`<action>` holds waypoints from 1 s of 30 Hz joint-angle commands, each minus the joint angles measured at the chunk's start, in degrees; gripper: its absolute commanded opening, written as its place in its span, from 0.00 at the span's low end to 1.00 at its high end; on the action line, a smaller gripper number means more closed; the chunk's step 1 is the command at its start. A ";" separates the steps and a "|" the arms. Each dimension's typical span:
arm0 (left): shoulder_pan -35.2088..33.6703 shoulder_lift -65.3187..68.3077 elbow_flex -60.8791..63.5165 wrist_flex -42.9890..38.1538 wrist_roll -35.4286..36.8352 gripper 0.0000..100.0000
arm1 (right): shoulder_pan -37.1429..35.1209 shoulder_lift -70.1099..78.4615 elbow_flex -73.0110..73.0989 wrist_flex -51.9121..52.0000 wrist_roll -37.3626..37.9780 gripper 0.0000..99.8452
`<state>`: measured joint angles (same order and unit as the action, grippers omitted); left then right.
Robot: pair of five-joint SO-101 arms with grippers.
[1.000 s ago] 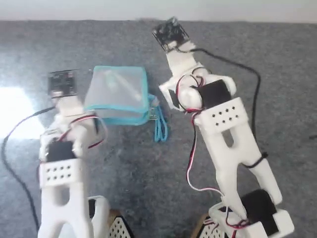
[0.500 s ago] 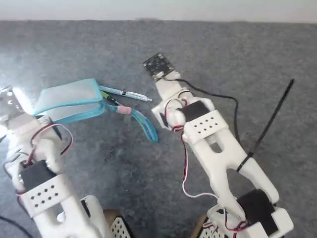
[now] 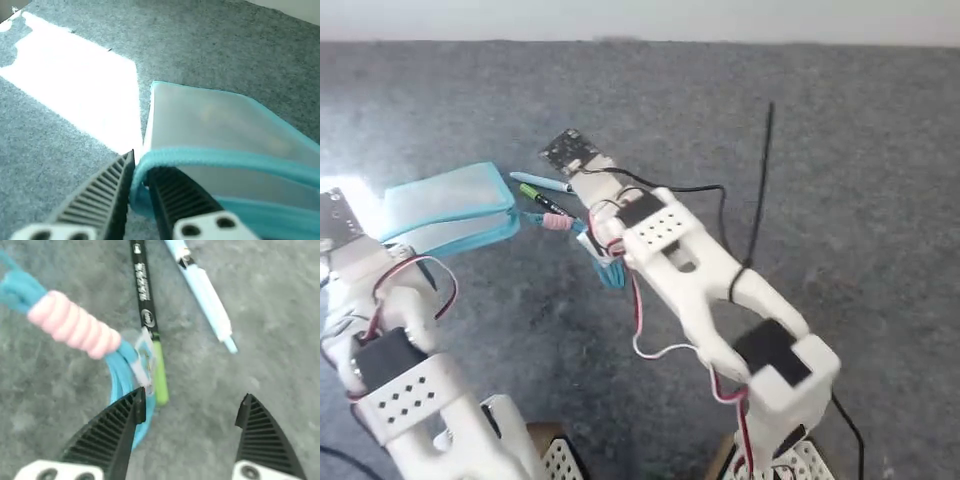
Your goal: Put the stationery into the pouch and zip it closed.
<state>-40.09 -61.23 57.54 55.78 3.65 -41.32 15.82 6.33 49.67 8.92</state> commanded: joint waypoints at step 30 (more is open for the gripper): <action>-0.35 -1.49 -2.33 0.00 -0.70 0.01 | -3.56 3.65 -16.88 22.99 0.62 0.27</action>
<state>-40.09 -61.23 57.54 55.78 3.65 -44.57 25.67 -7.38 69.10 9.01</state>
